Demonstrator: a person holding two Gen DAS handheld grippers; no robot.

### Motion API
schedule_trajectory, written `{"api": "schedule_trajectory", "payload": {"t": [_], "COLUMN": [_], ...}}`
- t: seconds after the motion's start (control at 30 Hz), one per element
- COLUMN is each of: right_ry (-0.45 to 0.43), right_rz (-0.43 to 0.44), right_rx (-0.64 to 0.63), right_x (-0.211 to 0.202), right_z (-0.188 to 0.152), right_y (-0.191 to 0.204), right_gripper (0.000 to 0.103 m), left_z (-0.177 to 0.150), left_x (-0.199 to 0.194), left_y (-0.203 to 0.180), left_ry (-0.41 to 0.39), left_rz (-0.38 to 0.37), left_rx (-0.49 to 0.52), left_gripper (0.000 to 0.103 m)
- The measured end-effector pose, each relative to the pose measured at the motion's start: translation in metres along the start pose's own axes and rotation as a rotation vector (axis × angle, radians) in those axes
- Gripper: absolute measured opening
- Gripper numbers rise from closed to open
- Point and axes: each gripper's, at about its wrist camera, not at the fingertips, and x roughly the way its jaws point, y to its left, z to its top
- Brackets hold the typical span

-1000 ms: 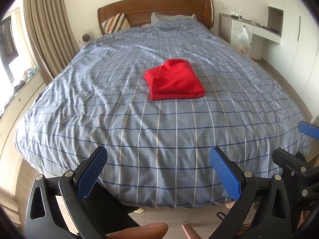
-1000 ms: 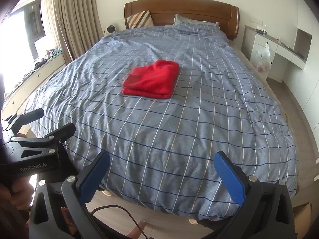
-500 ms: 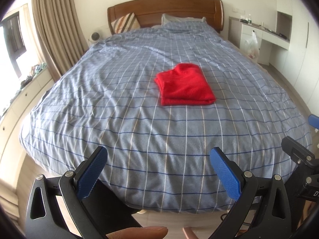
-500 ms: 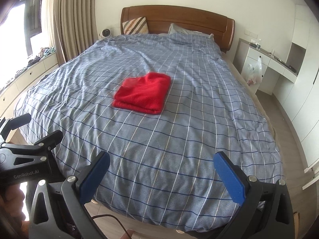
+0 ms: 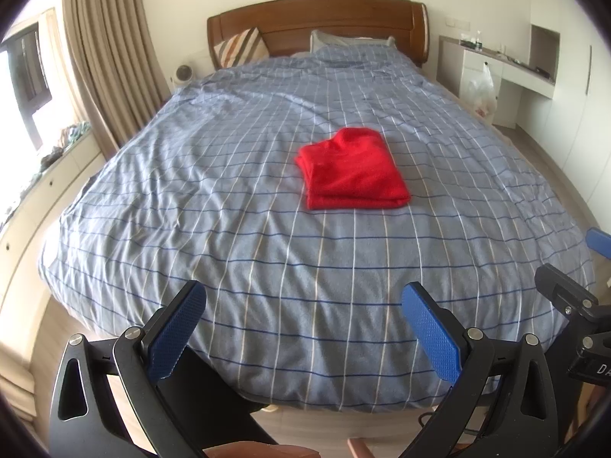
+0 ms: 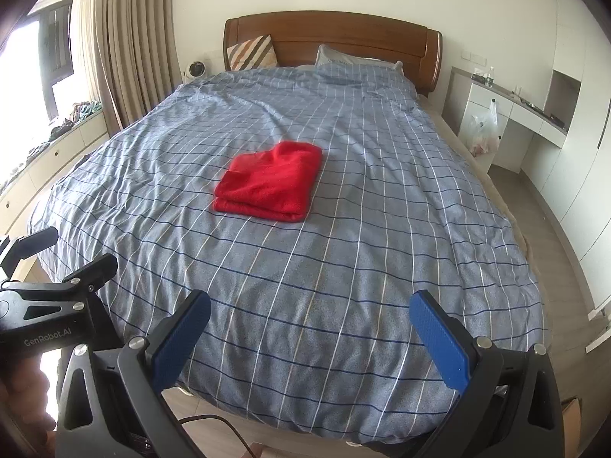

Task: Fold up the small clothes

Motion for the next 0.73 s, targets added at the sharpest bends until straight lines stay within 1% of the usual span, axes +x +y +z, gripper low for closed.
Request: {"api": "schedule_trajectory", "payload": {"t": [0.17,0.33,0.43,0.73], "right_ry": [-0.016,-0.001,0.000,0.012], "right_rz": [0.006,0.012,0.011,0.020], "right_rx": [-0.004,-0.012,-0.012,-0.011], "right_x": [-0.004,0.001,0.001,0.007], "right_z": [0.002,0.001,0.001,-0.002], "right_y": [0.001,0.003,0.003,0.006], "right_gripper": [0.102,0.102,0.102,0.102], "left_z": [0.002,0.003,0.002,0.000], "left_x": [0.002,0.003,0.001,-0.001], "left_y": [-0.003,-0.003,0.000,0.001], "left_ry": [0.002,0.007,-0.009,-0.035], "left_rz": [0.008,0.006,0.007,0.026], "left_rx": [0.004,0.003,-0.013,-0.005], "left_gripper": [0.103,0.103,0.103,0.103]}}
